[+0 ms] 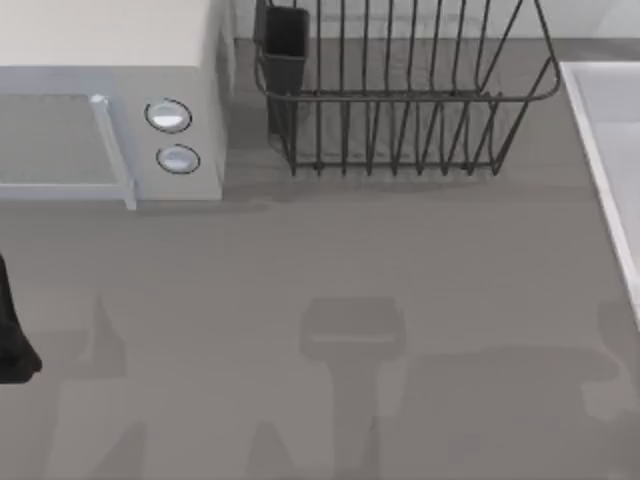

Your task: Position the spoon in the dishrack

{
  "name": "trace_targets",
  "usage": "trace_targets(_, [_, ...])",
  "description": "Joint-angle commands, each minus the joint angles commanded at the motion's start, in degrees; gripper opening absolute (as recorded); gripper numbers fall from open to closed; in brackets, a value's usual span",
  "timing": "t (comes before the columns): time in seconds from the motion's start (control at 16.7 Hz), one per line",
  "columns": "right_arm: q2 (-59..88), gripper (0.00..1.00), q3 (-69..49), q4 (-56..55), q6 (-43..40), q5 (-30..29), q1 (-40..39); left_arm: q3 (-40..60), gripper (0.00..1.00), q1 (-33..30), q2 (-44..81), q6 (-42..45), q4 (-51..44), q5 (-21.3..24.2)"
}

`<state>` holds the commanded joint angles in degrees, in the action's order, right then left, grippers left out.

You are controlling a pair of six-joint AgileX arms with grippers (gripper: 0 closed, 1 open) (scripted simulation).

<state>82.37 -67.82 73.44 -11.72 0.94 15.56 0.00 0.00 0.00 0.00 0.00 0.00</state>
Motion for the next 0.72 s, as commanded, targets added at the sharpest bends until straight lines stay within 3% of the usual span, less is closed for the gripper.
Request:
trace_targets(0.3, [-3.8,0.00,-9.1,10.2,0.0,0.0,0.0,0.0,1.00,0.0,0.0,0.0,0.0,0.0])
trace_targets(0.72, [-3.5,0.00,-9.6,8.5,0.5,-1.6,-2.0,0.0,1.00,0.0,0.0,0.0,0.0,0.0])
